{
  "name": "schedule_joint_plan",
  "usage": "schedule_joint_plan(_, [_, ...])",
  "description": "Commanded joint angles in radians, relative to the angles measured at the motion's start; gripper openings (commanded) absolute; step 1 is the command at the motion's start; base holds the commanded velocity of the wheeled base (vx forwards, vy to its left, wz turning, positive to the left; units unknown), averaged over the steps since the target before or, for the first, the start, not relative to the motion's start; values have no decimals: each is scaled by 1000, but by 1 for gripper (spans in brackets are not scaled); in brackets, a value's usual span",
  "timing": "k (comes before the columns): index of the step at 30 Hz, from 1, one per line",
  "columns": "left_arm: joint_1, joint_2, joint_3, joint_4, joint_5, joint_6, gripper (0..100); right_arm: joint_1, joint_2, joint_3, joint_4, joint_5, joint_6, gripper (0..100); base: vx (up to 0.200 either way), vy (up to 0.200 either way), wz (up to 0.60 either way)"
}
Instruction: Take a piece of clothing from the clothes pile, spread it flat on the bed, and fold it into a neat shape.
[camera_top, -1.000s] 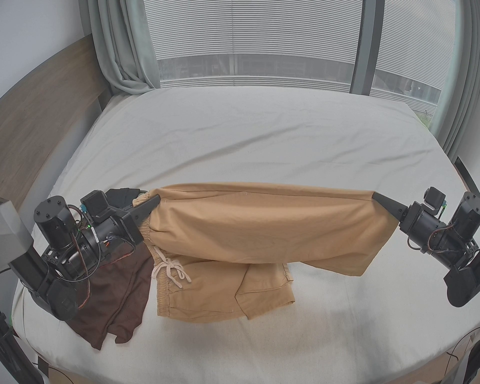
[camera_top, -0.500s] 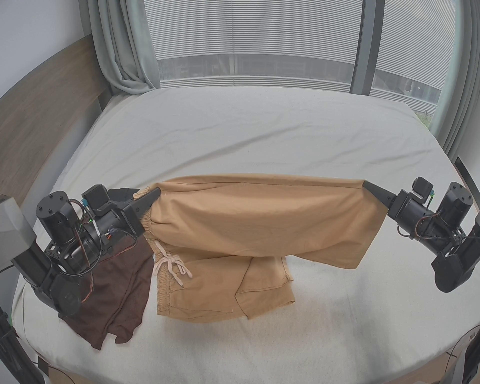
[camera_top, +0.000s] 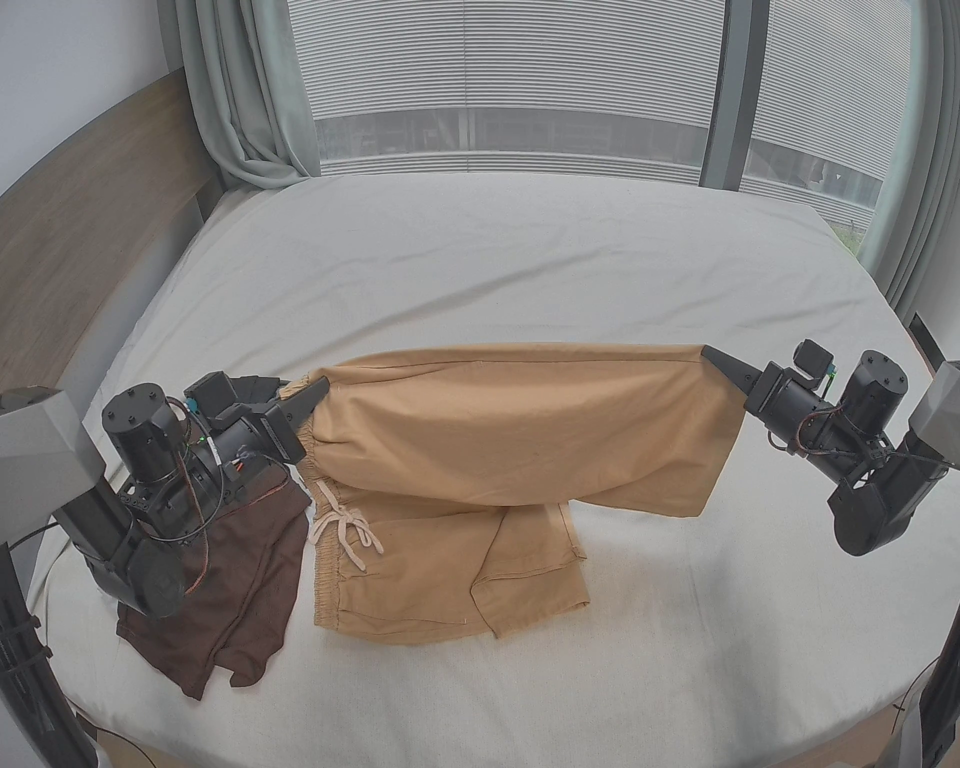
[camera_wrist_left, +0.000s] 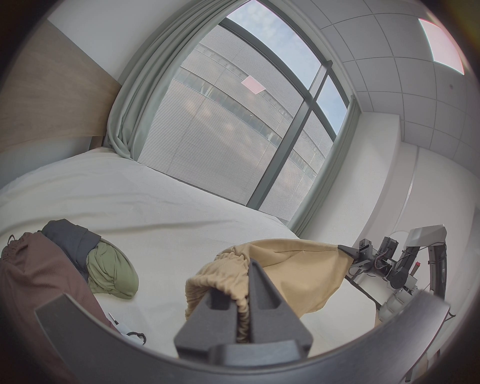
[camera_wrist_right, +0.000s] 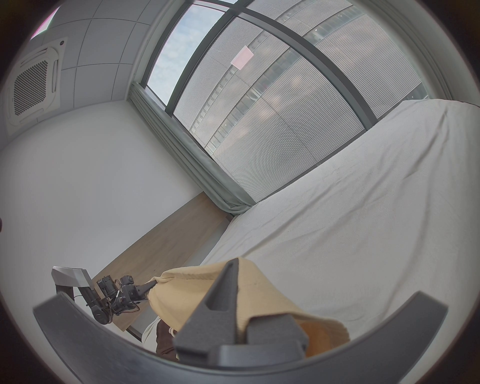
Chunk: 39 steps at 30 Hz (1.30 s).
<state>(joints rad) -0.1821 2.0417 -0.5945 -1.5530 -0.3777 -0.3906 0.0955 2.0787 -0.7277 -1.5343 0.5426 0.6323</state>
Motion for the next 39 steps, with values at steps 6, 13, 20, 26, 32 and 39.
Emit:
schedule_joint_plan(6, [0, 112, -80, -1, 36, -16, 0, -2, 112, -90, 0, 0, 0, 0, 0, 0, 0])
schedule_joint_plan(13, [-2, 176, -160, -1, 63, -42, 0, -2, 196, -179, 0, -1, -3, 0, 0, 0, 0])
schedule_joint_plan(20, [13, 222, -225, -1, 66, -40, 0, 0, 265, -265, 3, -1, -3, 0, 0, 0, 0])
schedule_joint_plan(26, [23, 264, -286, -1, 66, -42, 0, 0, 310, -332, 5, -1, -3, 0, 0, 0, 0])
schedule_joint_plan(32, [18, 296, -315, -1, 68, -40, 0, -3, 334, -374, 29, -3, -3, 0, 0, 0, 0])
schedule_joint_plan(39, [20, 311, -326, -2, 69, -39, 0, -10, 363, -401, 28, -3, -5, 0, 0, 0, 0])
